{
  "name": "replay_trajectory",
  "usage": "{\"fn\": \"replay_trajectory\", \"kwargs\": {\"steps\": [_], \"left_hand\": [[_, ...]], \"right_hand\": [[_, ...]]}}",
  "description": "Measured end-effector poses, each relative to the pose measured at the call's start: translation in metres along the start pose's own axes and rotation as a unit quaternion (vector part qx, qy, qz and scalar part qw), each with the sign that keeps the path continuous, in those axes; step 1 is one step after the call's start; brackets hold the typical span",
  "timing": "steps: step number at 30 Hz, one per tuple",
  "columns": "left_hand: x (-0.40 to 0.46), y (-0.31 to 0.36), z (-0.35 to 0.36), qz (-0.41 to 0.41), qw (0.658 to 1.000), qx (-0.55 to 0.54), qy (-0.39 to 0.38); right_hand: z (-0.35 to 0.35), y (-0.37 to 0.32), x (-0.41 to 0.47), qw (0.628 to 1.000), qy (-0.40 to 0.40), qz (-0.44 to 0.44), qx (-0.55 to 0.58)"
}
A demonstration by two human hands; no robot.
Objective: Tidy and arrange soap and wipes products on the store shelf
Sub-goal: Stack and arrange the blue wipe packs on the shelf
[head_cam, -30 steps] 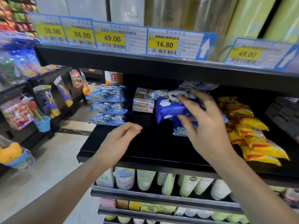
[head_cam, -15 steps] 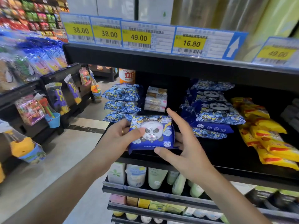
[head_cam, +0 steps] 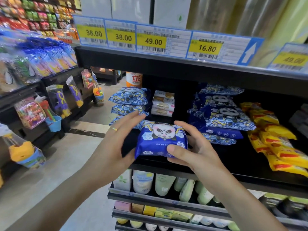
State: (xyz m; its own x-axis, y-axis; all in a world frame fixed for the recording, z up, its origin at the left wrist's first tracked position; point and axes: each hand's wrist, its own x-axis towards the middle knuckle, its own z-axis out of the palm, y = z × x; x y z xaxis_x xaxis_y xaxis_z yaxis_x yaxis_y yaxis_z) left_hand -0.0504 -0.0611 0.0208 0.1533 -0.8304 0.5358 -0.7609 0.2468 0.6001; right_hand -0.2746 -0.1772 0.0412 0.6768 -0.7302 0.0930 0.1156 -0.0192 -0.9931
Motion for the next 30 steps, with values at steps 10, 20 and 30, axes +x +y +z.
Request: {"fn": "replay_trajectory", "kwargs": {"steps": [10,20,30], "left_hand": [[0.008,0.016,-0.001,0.104,0.993,0.056,0.016],[0.004,0.005,0.004,-0.053,0.985,-0.162,-0.006],[0.008,0.009,0.003,-0.186,0.941,-0.280,-0.046]], "right_hand": [[0.007,-0.009,-0.001,0.998,-0.044,0.029,-0.031],[0.003,-0.014,-0.009,0.953,-0.025,-0.116,-0.281],[0.008,-0.012,0.001,0.982,-0.042,-0.083,-0.166]]}}
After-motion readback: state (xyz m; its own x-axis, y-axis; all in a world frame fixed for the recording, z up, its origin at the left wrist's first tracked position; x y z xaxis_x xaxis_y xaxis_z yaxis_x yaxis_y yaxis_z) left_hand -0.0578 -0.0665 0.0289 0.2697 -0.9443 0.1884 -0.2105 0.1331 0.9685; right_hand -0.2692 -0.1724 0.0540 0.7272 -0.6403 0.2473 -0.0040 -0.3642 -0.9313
